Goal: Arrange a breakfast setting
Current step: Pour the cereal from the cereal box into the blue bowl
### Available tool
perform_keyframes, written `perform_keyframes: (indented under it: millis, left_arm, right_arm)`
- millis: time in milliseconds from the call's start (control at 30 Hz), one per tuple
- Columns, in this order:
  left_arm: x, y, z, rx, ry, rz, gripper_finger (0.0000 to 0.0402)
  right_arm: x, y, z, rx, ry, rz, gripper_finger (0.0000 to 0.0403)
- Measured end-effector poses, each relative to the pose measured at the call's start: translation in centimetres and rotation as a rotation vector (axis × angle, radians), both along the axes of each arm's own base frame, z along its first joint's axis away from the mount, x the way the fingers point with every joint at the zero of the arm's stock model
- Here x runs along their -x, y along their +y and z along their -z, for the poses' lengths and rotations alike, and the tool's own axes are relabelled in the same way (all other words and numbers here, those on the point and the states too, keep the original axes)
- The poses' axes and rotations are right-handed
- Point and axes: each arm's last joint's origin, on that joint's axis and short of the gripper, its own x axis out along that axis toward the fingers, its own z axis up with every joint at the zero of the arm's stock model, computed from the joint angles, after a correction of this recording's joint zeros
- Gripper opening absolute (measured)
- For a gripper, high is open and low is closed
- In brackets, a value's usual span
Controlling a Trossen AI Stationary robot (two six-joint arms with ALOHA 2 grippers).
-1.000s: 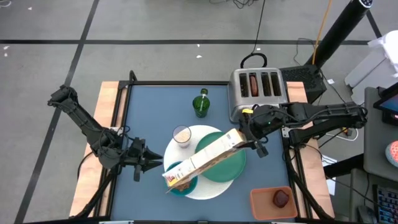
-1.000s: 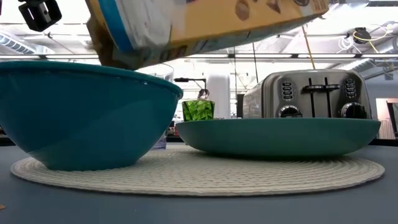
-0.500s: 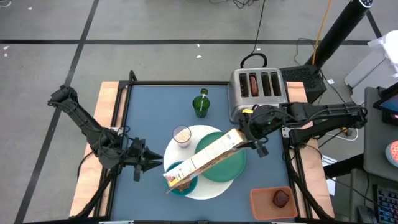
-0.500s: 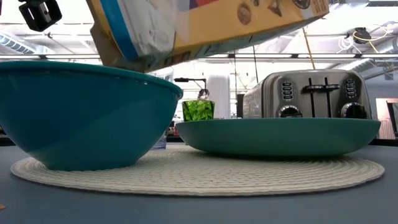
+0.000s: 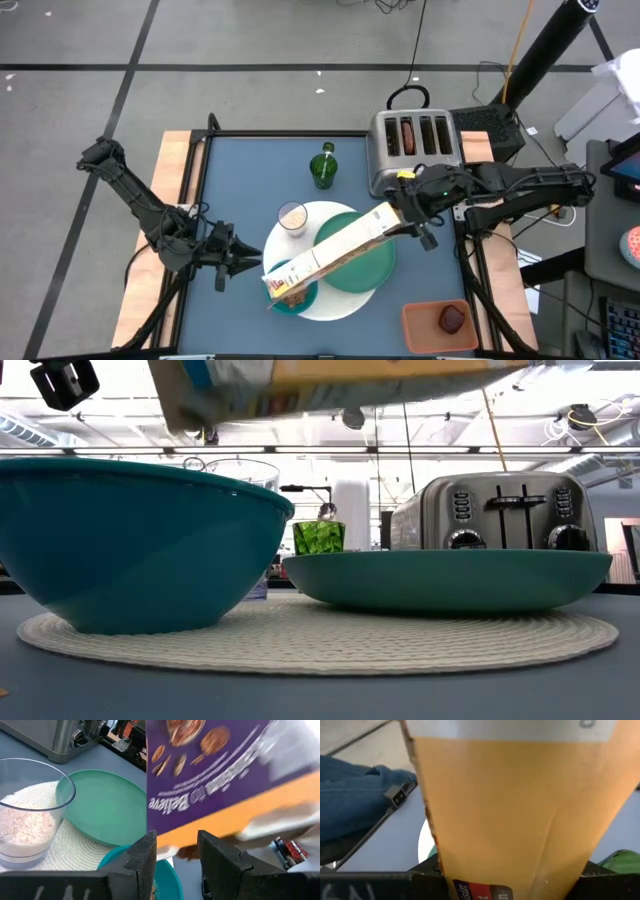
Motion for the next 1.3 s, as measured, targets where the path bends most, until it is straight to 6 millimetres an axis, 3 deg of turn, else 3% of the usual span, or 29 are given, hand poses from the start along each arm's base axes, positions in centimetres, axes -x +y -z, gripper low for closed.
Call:
perform_keyframes:
  millis: [433,900,1133,1300]
  left_arm:
    - [-0.1,0.1,0.0,-0.021,-0.002,-0.001,0.0149]
    - [-0.8,1.0,0.0,-0.096,-0.006,-0.042,0.0149]
    - [-1.2,1.6,0.0,-0.101,-0.004,-0.075,0.0149]
    - [-1.5,1.9,0.1,-0.114,0.000,-0.098,0.0149]
  right_arm:
    - [2.7,-0.6,-3.3,0.023,-0.275,0.096,0.0176]
    - [2.7,-0.6,-7.5,-0.009,-0.707,0.095,0.0176]
    - [2.6,-0.5,-7.6,-0.015,-0.742,0.090,0.0176]
    - [2.3,-0.3,-4.8,-0.051,-0.897,0.042,0.0176]
